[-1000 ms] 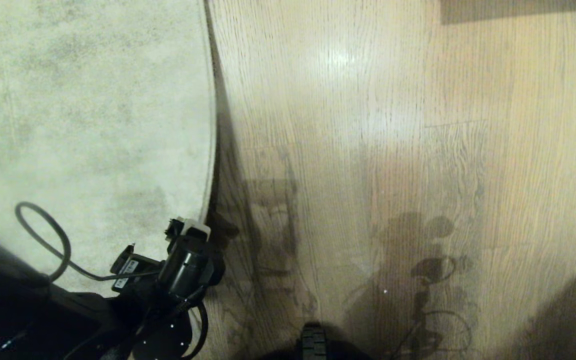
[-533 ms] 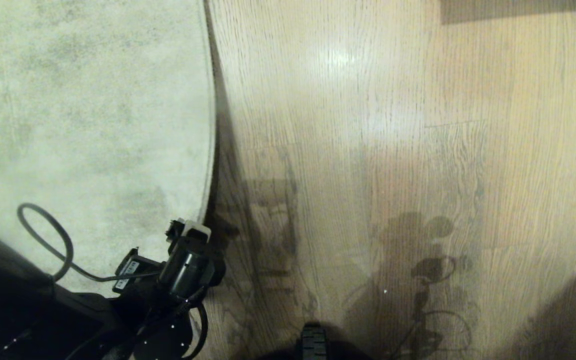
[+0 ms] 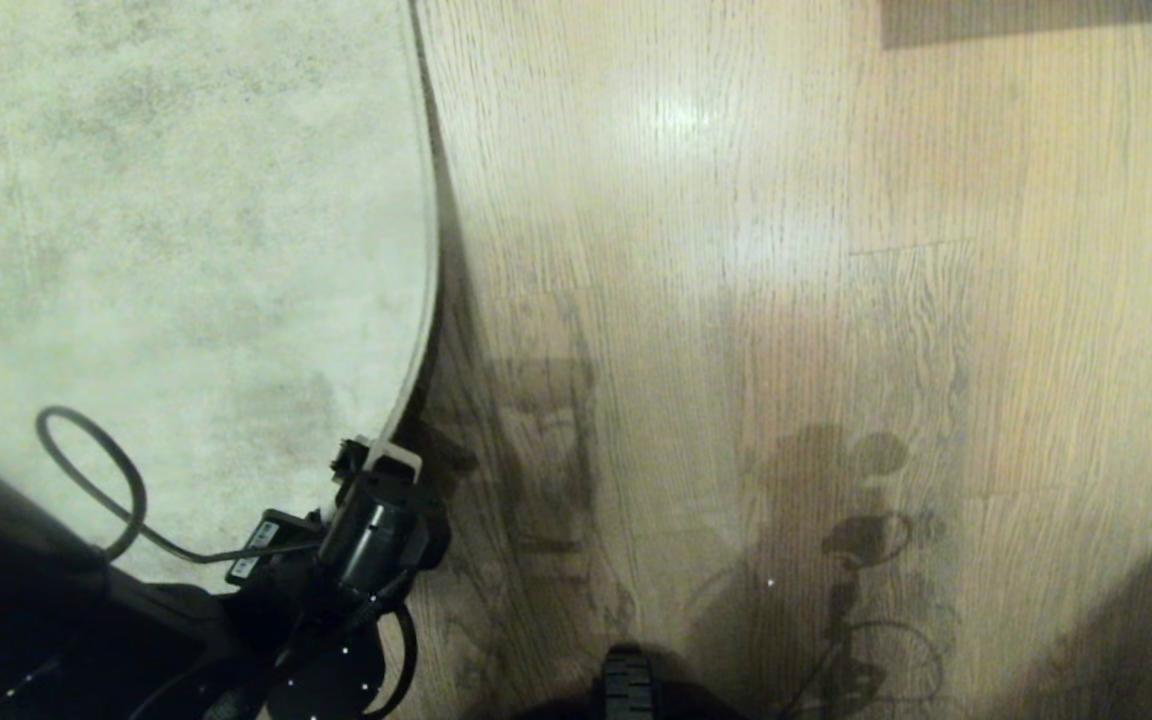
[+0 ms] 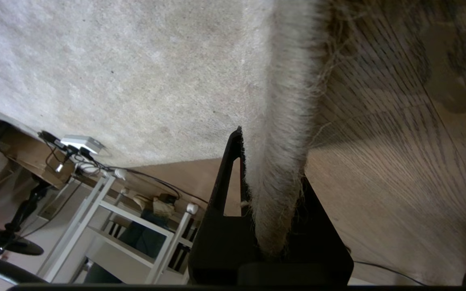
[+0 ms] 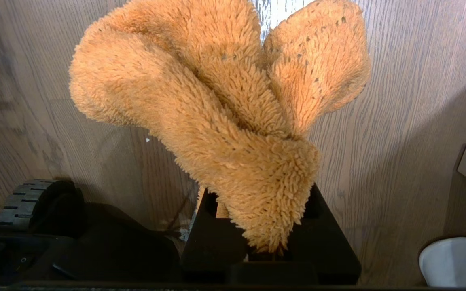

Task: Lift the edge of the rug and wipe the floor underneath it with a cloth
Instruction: Lift up the carpet

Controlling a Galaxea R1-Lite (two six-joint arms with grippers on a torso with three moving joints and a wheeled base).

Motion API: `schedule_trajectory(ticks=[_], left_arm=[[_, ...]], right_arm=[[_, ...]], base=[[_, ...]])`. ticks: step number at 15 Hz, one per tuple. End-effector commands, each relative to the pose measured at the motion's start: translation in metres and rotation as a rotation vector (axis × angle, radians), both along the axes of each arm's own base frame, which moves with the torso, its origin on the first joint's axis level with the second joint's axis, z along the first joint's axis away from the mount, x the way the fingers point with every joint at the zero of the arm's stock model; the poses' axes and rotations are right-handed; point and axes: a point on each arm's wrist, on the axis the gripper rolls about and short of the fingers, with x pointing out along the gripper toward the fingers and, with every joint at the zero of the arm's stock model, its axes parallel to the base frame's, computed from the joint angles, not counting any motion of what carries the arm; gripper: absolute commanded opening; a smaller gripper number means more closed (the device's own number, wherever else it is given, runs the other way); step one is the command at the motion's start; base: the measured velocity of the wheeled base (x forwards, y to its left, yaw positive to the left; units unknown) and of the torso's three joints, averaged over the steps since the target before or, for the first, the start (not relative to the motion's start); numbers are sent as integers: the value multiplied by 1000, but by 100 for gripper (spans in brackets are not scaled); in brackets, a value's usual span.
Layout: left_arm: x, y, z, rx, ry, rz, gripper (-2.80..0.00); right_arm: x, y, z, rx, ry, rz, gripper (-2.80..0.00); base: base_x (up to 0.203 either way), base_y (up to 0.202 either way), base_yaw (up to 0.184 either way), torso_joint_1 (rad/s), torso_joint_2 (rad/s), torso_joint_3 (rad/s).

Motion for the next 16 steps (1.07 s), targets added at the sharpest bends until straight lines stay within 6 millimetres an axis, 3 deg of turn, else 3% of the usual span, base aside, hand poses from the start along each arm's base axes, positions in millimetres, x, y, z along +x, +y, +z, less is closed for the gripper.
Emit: schedule_trajectory(ticks=[1,5,8,14,16], left_arm=[[0,2,4,-6,-16,10,-280],[1,6,9,-1,-17,23,-280],[0,14,25,31,-13,21,-280],[6,56,78,116,15,-28,-280],[9,71,88,88,18,-89,-280]], right_arm=[[0,0,0,-1,1,0,-280],[0,0,0,-1,1,0,-280],[0,0,0,-1,1,0,-280],[0,0,0,-1,1,0,-280],[0,0,0,-1,1,0,-280]], base=[[0,0,0,0,0,0],[0,0,0,0,0,0],[0,0,0,0,0,0],[0,0,0,0,0,0],[0,0,0,0,0,0]])
